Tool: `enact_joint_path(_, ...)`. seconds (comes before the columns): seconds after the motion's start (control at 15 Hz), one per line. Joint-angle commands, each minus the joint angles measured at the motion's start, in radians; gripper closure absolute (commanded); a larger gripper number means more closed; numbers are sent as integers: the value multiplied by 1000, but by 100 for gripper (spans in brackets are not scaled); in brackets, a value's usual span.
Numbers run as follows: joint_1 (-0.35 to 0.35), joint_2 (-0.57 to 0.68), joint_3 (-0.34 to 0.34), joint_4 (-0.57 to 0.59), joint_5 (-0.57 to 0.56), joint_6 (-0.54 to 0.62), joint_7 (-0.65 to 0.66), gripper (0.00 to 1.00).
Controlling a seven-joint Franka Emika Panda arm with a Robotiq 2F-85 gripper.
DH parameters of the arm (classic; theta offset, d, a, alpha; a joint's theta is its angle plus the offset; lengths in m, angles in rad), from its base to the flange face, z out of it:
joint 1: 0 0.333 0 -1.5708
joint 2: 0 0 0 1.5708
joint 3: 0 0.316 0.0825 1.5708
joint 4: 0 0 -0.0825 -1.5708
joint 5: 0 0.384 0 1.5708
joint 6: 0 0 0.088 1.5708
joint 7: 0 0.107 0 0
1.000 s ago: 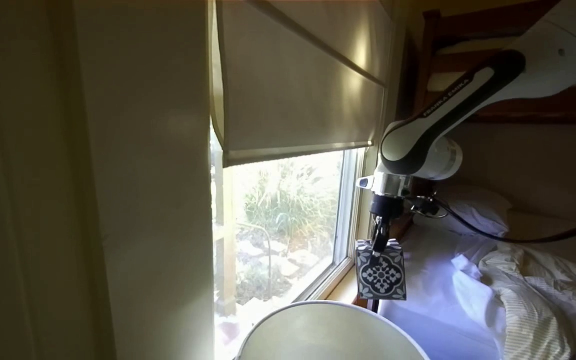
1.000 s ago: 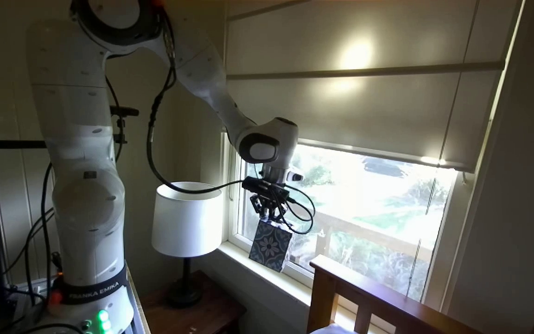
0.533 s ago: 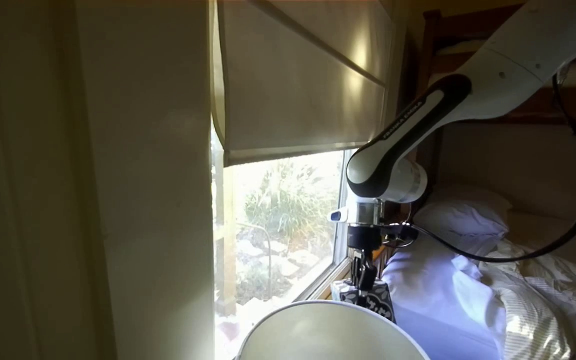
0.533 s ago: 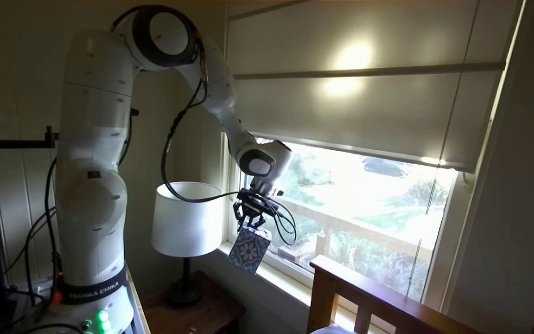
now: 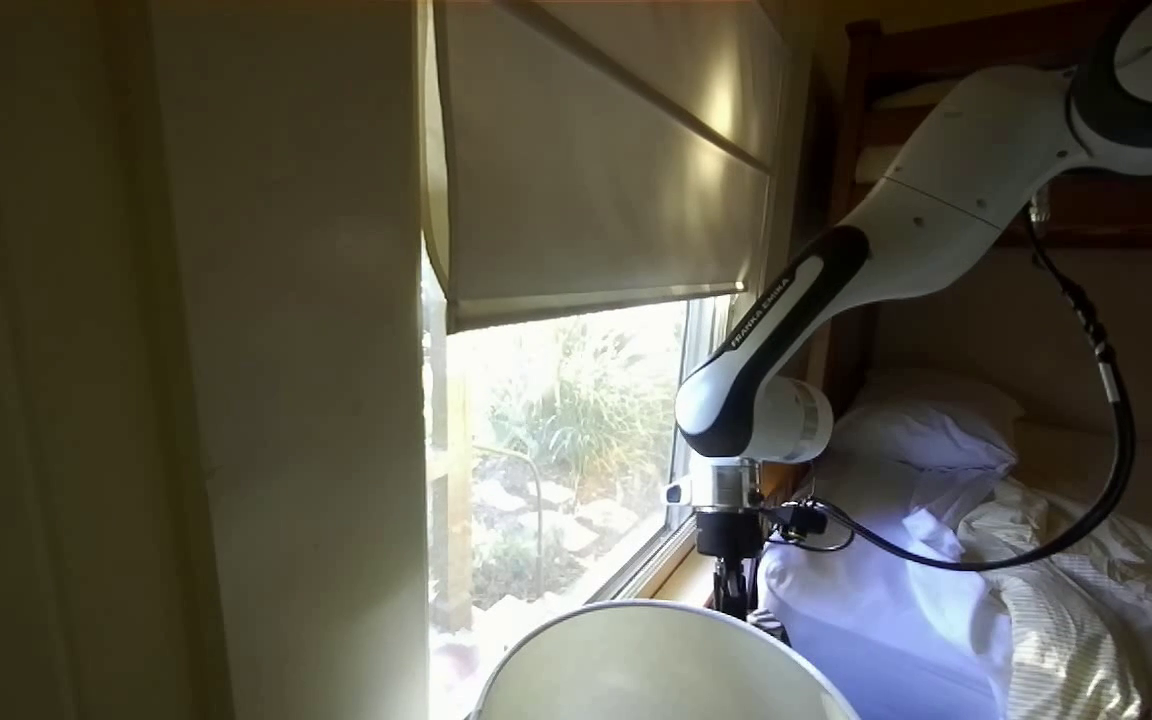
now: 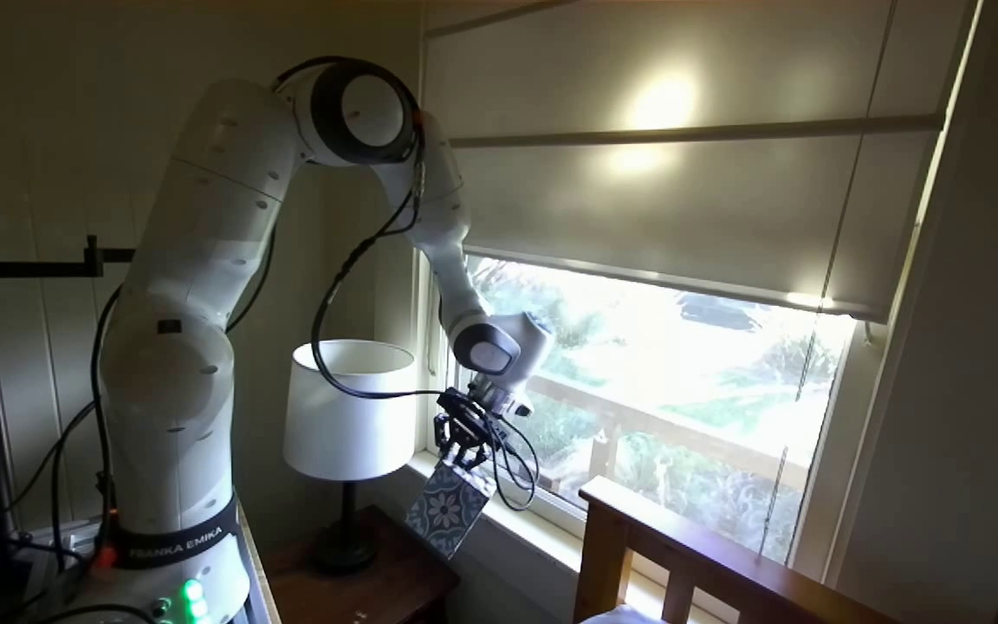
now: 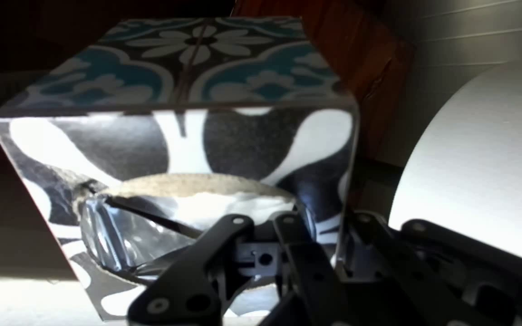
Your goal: Put the tissue box on the table.
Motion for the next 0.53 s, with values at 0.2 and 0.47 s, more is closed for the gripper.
enact_joint_path(0.2, -42, 29, 50, -3, -2, 44, 109, 94)
enact_joint_path(0.47, -44, 29, 52, -3, 0, 47, 118, 94)
